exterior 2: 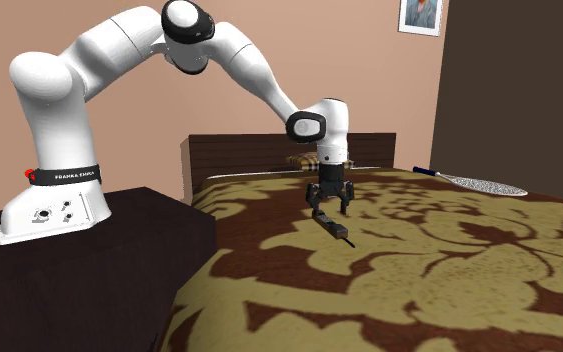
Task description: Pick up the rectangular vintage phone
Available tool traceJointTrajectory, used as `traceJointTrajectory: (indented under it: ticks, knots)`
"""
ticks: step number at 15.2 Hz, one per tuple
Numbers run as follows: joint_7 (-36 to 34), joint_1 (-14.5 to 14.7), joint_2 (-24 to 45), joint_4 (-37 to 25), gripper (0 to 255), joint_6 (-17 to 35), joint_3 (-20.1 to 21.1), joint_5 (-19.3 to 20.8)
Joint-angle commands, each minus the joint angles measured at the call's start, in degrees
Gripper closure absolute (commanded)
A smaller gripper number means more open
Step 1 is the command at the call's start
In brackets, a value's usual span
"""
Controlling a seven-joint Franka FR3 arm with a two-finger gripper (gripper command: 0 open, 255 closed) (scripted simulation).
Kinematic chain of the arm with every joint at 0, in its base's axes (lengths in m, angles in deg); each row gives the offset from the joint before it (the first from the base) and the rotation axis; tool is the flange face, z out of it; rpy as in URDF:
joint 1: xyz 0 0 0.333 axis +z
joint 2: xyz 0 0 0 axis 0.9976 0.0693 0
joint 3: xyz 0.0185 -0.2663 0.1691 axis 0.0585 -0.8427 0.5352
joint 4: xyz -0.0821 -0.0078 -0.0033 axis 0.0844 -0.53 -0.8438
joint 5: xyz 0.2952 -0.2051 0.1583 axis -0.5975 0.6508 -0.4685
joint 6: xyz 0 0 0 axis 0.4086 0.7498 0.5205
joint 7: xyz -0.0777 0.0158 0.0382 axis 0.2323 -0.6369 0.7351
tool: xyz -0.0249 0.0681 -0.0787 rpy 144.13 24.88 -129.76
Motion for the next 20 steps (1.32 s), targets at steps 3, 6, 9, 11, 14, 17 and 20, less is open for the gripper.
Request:
traceJointTrajectory:
  ticks: [3, 6, 9, 11, 14, 17, 20]
  knots:
    - [0.82, -1.27, 3.85, -3.64, 0, 0.49, 1.14, -0.26]
    - [0.92, -1.77, 5.78, -4.74, 0, 1.4, 1.73, -0.67]
    - [0.97, -2.03, 6.82, -5.36, 0, 1.86, 2.03, -0.86]
    - [0.96, -2.08, 6.9, -5.53, 255, 1.77, 2.02, -0.84]
    - [0.98, -2.11, 6.93, -5.57, 255, 1.76, 2.03, -0.85]
    - [0.97, -2.11, 6.93, -5.57, 255, 1.76, 2.03, -0.85]
    - [0.94, -1.86, 6.16, -4.96, 255, 1.57, 1.84, -0.74]
